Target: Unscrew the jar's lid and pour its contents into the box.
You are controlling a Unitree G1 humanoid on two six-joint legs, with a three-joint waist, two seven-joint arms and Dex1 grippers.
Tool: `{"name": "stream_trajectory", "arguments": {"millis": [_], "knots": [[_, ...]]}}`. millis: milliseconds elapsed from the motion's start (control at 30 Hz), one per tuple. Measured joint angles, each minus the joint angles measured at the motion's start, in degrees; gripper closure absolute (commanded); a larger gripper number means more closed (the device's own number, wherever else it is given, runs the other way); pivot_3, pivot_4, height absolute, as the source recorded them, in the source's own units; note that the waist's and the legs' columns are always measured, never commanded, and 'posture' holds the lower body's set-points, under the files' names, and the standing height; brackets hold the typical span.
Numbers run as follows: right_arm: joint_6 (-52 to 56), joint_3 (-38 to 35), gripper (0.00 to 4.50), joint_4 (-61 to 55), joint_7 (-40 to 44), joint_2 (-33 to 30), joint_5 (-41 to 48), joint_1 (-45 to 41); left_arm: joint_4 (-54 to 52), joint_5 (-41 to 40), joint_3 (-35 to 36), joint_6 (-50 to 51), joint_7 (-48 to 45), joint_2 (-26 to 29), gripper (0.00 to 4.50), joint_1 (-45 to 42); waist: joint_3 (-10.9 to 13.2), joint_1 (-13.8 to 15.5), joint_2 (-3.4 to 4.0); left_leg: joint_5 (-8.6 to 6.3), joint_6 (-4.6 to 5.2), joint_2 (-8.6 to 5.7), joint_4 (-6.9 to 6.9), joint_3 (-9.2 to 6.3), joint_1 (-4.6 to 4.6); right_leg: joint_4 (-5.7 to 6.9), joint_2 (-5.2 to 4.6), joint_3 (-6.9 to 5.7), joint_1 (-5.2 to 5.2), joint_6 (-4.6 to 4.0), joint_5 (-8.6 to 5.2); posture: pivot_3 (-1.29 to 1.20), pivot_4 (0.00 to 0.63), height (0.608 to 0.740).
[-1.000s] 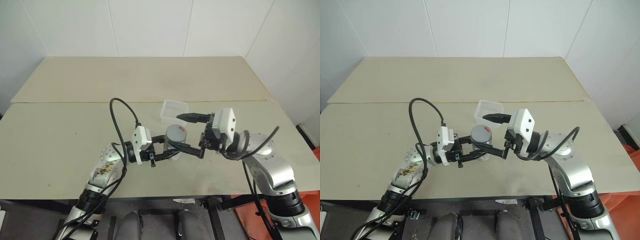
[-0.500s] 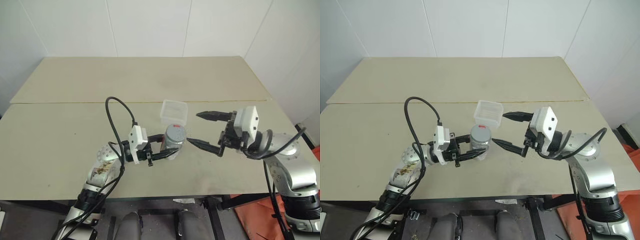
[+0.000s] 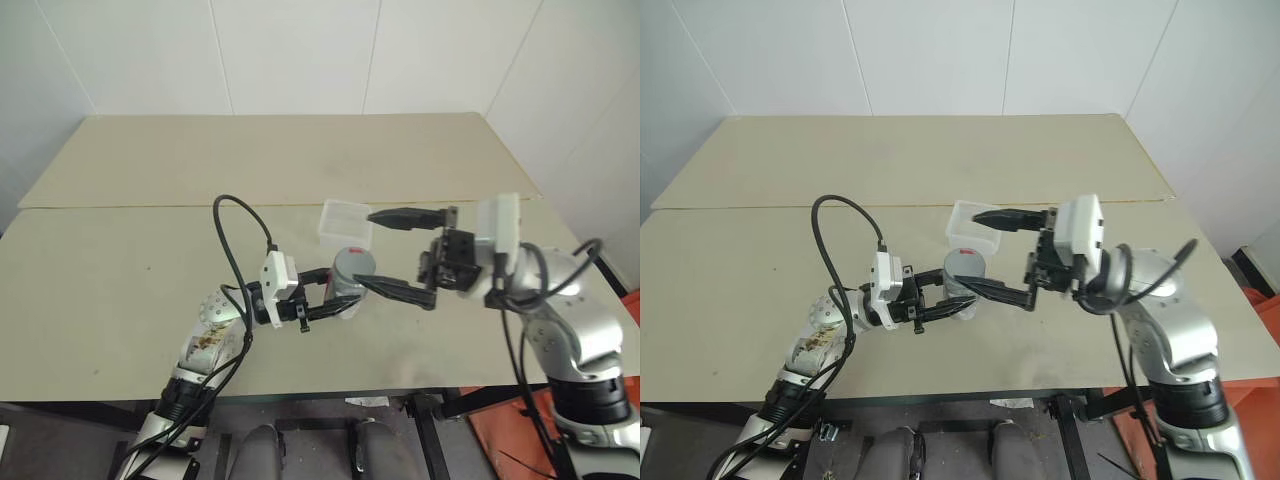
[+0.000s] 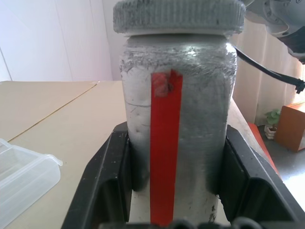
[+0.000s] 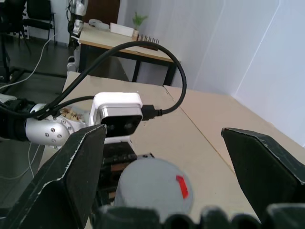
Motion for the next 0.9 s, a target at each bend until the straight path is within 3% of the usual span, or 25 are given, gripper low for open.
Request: {"name": "stream_trajectory", "arguments": {"millis": [333,900], "knots": [[-0.9,4.3,0.00,7.2,-1.0,5.1,-6.0,-2.8,-0.1,0.3,0.1,-0.1,0.7,-0.5,2.51,0.0,0.0,0.2,0.00,0.00,0.00,-0.03,0.00,0.01,-0.09,-0.08,-0.05,-0.01,0.00,-0.11,0.08,0.00,0.150,0.740],[-1.9,-0.4,0.00,7.1,1.0,1.3,-5.9,2.0,-0.1,0.3,1.2,-0.1,1.8,-0.1,2.51,0.1,0.0,0.1,0.00,0.00,0.00,-0.03,0.00,0.01,-0.06,-0.06,-0.03,-0.01,0.00,-0.06,0.05,0.00,0.150,0.740]]}}
